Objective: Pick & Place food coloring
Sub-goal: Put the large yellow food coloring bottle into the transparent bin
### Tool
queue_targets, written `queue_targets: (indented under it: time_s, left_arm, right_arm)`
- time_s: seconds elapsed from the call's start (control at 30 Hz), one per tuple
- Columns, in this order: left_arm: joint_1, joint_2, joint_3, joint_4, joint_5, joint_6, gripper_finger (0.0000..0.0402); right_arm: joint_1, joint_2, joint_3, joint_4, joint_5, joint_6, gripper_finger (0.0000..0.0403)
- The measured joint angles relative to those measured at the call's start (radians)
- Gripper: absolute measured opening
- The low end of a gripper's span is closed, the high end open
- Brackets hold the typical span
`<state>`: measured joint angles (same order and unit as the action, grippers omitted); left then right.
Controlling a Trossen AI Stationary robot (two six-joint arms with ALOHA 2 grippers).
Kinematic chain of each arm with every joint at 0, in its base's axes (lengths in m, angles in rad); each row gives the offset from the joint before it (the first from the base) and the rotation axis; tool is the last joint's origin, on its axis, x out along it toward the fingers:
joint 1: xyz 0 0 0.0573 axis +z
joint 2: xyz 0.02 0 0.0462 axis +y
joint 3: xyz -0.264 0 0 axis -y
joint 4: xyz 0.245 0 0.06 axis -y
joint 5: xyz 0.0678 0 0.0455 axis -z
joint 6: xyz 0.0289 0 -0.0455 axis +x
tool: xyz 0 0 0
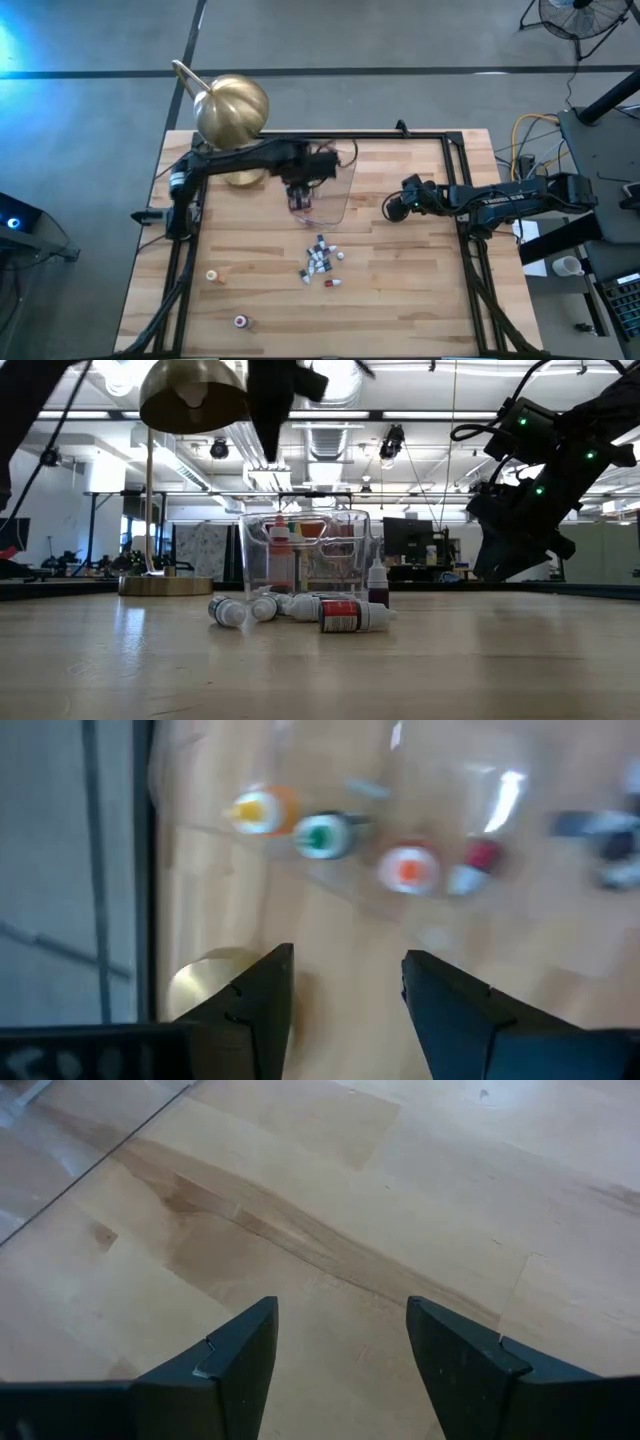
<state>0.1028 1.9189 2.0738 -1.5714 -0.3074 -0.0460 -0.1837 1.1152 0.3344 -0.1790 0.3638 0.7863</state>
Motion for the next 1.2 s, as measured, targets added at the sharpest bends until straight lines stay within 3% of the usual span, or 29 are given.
queue_targets:
  time_s: [0.17, 0.33, 0.63, 0.93, 1.2]
  left_arm:
    - [-0.13, -0.163, -0.159, 0.036, 0.021, -0.066, 0.0161]
    - [-0.286, -0.336, -0.393, 0.041, 0.05, -0.239, 0.0161]
    - [-0.549, -0.534, -0.787, 0.117, 0.262, -0.605, 0.0161]
    - [-0.72, -0.592, -0.911, 0.164, 0.381, -0.699, 0.0161]
    - [-0.786, -0.617, -0.934, 0.232, 0.399, -0.71, 0.0161]
  right_arm:
    - [0.0, 0.0, -0.001, -0.001, -0.006, -0.051, 0.0215]
    - [0.0, 0.0, -0.001, 0.002, -0.006, -0.101, 0.0215]
    - [0.0, 0.0, -0.001, 0.013, -0.005, -0.109, 0.0215]
    - [0.0, 0.0, -0.001, 0.035, 0.003, -0.088, 0.0215]
    - [0.0, 0.0, -0.001, 0.037, 0.033, -0.086, 0.0215]
